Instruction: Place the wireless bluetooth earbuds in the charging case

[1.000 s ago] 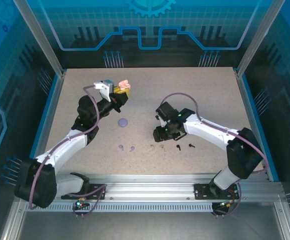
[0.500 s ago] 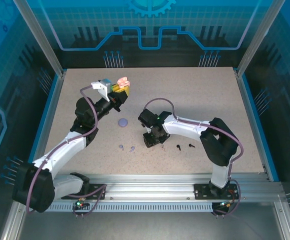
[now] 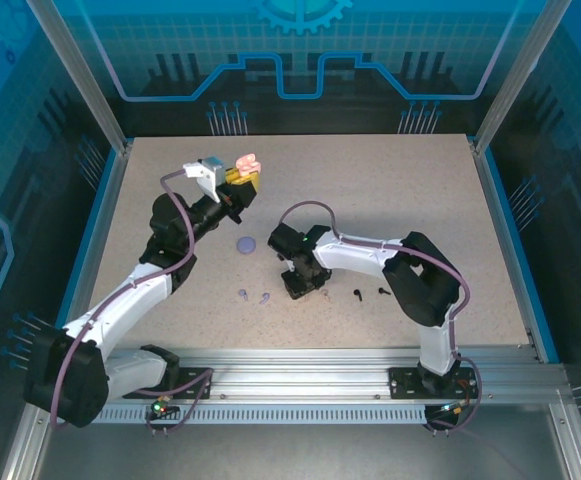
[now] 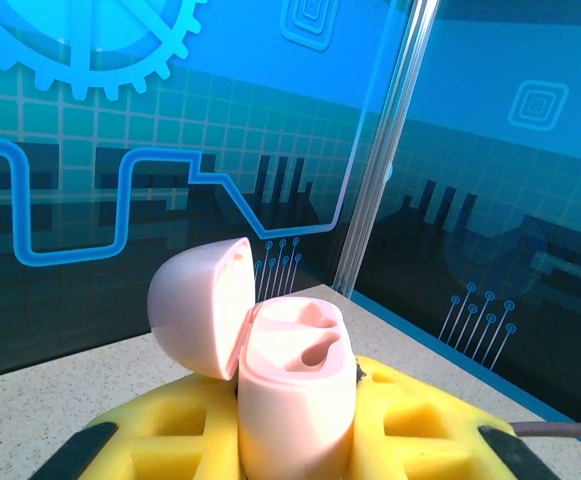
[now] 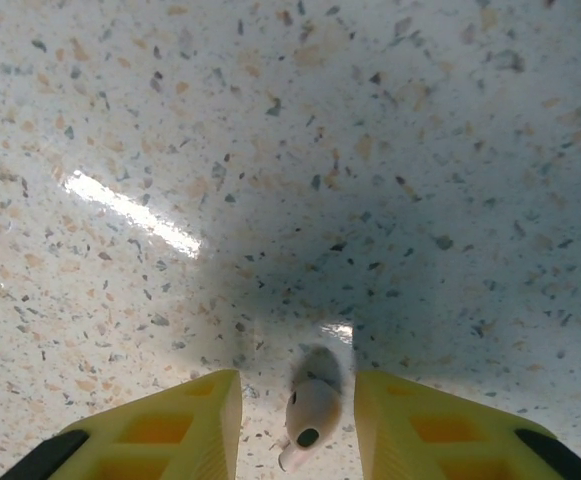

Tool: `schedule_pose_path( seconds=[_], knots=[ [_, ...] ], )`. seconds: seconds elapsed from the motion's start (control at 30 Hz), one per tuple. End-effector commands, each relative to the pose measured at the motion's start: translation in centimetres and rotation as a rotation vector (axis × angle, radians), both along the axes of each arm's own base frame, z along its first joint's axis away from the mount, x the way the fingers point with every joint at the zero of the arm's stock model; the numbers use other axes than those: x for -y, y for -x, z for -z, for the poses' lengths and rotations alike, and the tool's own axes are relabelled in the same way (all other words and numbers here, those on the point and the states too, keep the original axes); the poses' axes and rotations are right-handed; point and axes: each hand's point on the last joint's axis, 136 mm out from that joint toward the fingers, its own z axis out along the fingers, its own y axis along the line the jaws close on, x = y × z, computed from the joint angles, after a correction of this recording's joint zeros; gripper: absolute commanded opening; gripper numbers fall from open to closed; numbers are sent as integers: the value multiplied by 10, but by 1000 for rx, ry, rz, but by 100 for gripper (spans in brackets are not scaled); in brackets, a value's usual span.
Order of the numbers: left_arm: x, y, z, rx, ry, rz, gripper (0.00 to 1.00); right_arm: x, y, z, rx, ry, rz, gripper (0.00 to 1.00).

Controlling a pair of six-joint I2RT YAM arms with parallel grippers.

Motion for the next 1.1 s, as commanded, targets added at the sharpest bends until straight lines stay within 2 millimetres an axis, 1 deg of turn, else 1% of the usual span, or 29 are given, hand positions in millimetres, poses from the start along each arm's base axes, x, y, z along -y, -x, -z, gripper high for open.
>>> schedule_pose_path(
  seconds=[0.0,0.23,0.47,0.67,0.8,0.97,1.07],
  knots=[
    [1,7,-28,75,10,4,0,3,6,3,-4,55,-31,35],
    [3,7,-27,68,9,9,0,8,7,8,1,87,-33,33],
    [5,6,-23,58,3,15,0,6,4,12,3,93,-33,29],
    [7,5,-21,52,0,23,0,7,4,14,2,100,-37,25],
    [9,6,-21,52,-2,35,0,8,3,13,6,104,-37,19],
    [12,10,-21,56,-6,55,0,8,-1,2,27,88,-31,13],
    [14,12,-23,64,-8,69,0,9,-7,-12,62,69,-20,12]
  ],
)
